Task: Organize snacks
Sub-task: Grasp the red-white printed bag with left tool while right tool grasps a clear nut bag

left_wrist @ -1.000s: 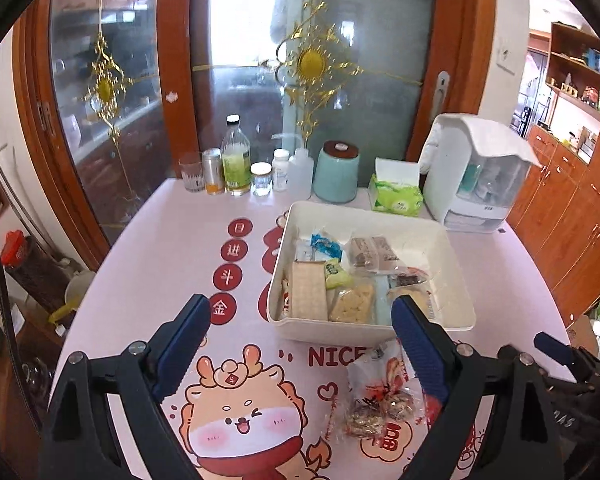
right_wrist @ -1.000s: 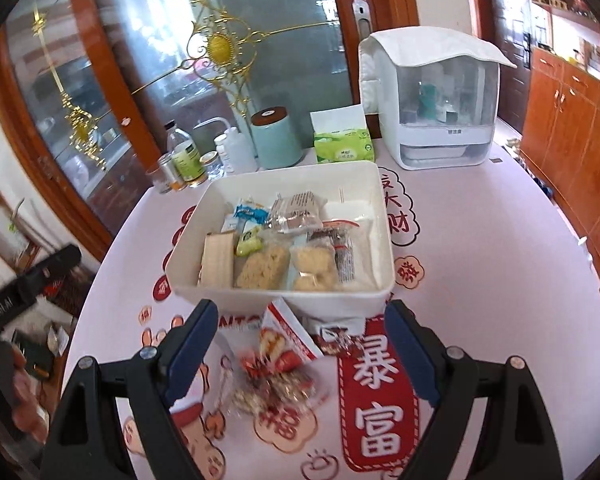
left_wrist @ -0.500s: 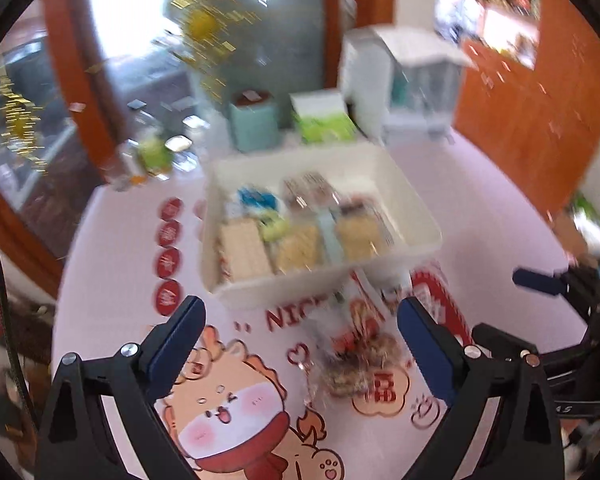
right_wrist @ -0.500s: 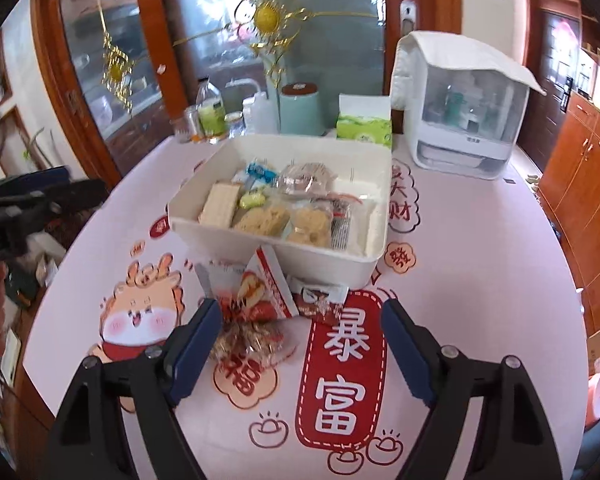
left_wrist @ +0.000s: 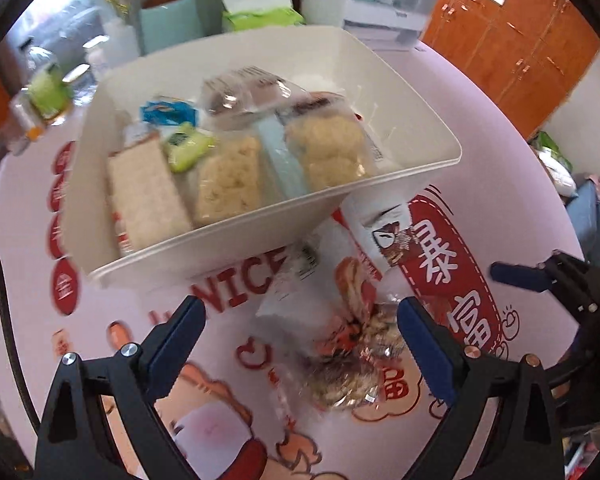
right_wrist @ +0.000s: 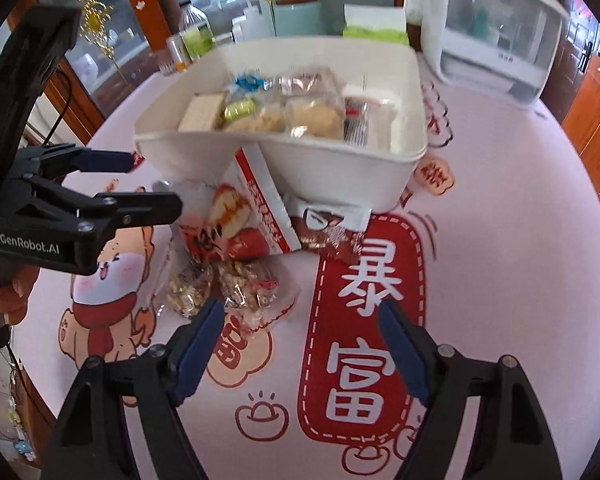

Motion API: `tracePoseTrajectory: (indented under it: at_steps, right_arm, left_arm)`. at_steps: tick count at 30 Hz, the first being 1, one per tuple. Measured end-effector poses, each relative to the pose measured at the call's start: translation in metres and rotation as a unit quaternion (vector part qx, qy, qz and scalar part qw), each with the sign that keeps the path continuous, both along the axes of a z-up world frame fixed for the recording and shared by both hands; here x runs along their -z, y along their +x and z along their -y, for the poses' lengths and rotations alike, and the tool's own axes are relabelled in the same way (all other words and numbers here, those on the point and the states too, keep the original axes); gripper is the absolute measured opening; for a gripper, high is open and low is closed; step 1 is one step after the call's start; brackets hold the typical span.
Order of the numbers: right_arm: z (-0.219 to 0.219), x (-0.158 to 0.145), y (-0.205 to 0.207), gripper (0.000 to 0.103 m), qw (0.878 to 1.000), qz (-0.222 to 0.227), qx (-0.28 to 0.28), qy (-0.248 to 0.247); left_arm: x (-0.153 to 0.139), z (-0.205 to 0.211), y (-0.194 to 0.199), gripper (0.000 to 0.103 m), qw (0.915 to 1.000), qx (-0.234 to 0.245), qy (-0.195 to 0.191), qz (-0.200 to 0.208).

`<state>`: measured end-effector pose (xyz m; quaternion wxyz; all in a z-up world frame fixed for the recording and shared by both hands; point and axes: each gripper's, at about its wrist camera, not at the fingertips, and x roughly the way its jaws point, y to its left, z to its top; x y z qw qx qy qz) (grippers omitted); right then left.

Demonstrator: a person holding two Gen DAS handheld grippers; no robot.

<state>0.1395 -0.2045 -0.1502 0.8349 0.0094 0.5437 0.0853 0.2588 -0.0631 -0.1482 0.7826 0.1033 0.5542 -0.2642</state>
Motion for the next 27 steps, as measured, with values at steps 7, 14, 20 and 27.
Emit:
tracePoseTrajectory:
  at_steps: [7,14,20,27]
  right_arm:
    - [-0.015,0.021,0.015,0.075,1.000,-0.023,-0.016,-0.008]
    - [-0.030,0.036,0.024,0.072,0.998,-0.041,-0.040,-0.016]
    - [-0.042,0.047,0.031,0.072,0.996,-0.057,-0.064,0.002]
    - [-0.056,0.058,0.029,0.073,0.992,-0.076,-0.100,-0.012]
  left_arm:
    - [0.033,0.021,0.018,0.086,0.9989,0.022,-0.015,-0.038]
    - [0.053,0.007,0.024,0.052,0.9959,-0.002,-0.050,-0.075]
    - [0.046,-0.024,0.013,0.049,0.9973,-0.031,-0.047,-0.048]
    - [0.034,-0.066,-0.002,0.049,0.9935,-0.085,-0.063,-0.043]
